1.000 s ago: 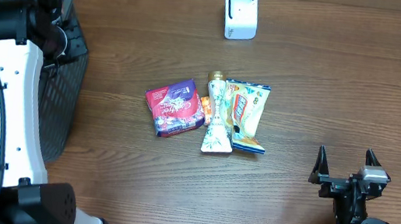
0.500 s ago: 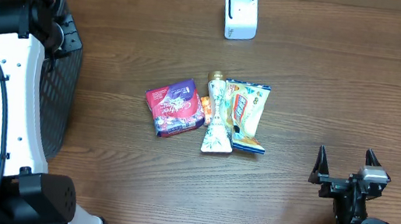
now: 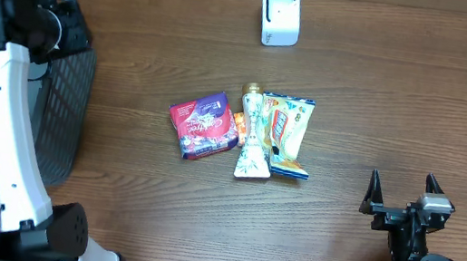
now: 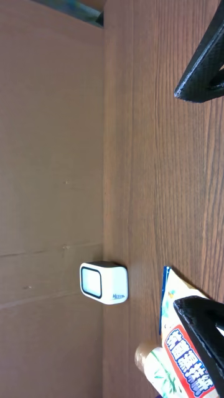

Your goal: Scan the item barcode

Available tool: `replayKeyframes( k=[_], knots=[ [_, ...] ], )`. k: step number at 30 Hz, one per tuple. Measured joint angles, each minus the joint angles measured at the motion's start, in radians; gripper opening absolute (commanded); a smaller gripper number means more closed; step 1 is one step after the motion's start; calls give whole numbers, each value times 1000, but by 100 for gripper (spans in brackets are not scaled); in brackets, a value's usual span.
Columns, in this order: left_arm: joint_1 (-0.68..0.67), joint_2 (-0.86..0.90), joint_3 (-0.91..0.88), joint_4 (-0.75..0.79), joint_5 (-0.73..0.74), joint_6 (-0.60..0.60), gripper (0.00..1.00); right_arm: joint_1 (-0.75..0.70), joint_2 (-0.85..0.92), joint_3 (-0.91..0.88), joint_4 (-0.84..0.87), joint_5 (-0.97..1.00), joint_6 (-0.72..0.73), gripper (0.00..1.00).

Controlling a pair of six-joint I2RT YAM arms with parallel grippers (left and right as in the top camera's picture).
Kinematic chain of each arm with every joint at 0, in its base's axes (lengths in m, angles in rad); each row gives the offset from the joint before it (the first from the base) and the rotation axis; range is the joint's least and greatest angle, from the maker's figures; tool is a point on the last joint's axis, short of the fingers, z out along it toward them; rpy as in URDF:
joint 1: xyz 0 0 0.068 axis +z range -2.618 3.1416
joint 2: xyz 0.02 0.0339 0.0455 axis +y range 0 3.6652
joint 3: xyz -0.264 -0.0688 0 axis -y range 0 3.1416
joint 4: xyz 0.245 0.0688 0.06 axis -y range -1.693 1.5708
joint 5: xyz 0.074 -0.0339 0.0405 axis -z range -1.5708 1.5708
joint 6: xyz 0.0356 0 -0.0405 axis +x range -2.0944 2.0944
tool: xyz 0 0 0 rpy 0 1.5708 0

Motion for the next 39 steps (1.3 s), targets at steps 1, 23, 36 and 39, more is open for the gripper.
replayKeyframes(
  k=[1, 23, 36, 39],
  knots=[
    [0, 0, 33, -20, 46, 3, 77, 0, 0, 0, 1, 0, 0, 100],
    [-2, -16, 85, -16, 125, 16, 100, 0, 0, 0, 0, 0, 0, 100],
    [-2, -16, 85, -9, 19, 17, 100, 0, 0, 0, 0, 0, 0, 100],
    [-2, -16, 85, -9, 19, 17, 100, 0, 0, 0, 0, -2, 0, 100]
  ],
)
